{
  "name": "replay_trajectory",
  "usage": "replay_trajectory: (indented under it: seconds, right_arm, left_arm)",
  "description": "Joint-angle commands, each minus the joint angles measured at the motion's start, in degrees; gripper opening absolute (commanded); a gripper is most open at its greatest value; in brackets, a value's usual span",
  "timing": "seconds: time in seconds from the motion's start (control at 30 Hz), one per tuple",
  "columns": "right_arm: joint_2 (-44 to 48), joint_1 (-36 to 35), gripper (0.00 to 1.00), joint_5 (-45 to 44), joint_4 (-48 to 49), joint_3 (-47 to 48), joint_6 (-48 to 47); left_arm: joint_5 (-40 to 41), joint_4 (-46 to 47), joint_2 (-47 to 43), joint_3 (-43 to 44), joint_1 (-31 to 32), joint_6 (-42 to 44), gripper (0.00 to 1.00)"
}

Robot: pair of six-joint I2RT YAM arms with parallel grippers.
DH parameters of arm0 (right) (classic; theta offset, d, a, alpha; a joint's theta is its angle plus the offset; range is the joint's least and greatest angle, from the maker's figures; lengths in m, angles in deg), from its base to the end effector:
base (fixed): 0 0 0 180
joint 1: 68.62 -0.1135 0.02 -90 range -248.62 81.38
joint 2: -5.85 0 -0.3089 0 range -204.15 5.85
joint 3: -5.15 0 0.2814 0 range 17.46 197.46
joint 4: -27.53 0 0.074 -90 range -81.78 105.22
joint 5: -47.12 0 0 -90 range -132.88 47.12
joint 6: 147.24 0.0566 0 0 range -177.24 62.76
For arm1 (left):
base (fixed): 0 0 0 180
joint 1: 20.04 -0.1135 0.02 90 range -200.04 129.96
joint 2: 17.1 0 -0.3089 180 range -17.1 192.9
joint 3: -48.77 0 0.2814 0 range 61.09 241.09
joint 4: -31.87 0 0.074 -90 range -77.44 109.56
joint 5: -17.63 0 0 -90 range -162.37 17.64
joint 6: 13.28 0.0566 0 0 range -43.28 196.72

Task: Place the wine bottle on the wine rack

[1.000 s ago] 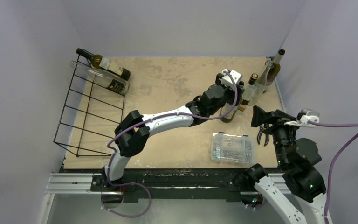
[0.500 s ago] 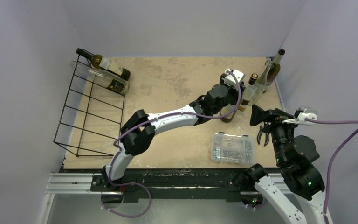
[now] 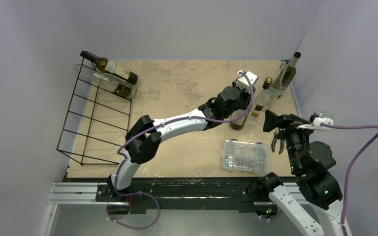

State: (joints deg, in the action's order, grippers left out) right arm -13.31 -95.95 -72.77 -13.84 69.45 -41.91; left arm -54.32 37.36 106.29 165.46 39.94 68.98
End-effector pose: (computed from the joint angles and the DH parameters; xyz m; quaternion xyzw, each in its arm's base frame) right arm 0.0569 -0.0023 0.4224 0.1182 0.6764 0.0924 0.7211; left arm 0.3140 -0.5084 0.3359 0.2121 0.6819 -0.2919 0.6362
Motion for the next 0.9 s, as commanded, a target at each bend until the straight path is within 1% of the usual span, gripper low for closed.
replay_trajectory:
  seconds: [0.0,0.2,0.4,0.57,0.7,0.87]
  right_arm:
    - [-1.09,-0.21,0.99,-0.03,1.64,-0.04,-0.83]
    - [-1.53,-0.20,0.99,0.75,1.64,-0.13,-0.75]
    - [-2.35,-0.20,0.99,1.14,1.63,-0.05,-0.74]
    - [-3.50,-0.26,0.99,1.28,1.83,-0.13,-0.70]
    - [-4.79,-0.23,0.99,1.71,1.98,0.11,-0.42]
    - [-7.50,-0.26,0.99,3.22,2.57,0.32,1.92]
  left_arm:
    - [1.65,-1.59,-8.04,-3.05,-0.88,0.00,0.00]
    - [1.24,-2.42,-14.53,-7.72,-1.97,-1.67,0.00]
    - [0.15,-6.11,-21.60,-10.15,-3.85,-2.51,0.00]
    - [-2.09,-9.28,-28.47,-15.08,-6.97,-7.59,0.00]
    - [-3.42,-14.88,-34.55,-17.94,-10.57,-11.99,0.00]
    - [-2.91,-23.13,-42.66,-21.72,-15.96,-16.33,0.00]
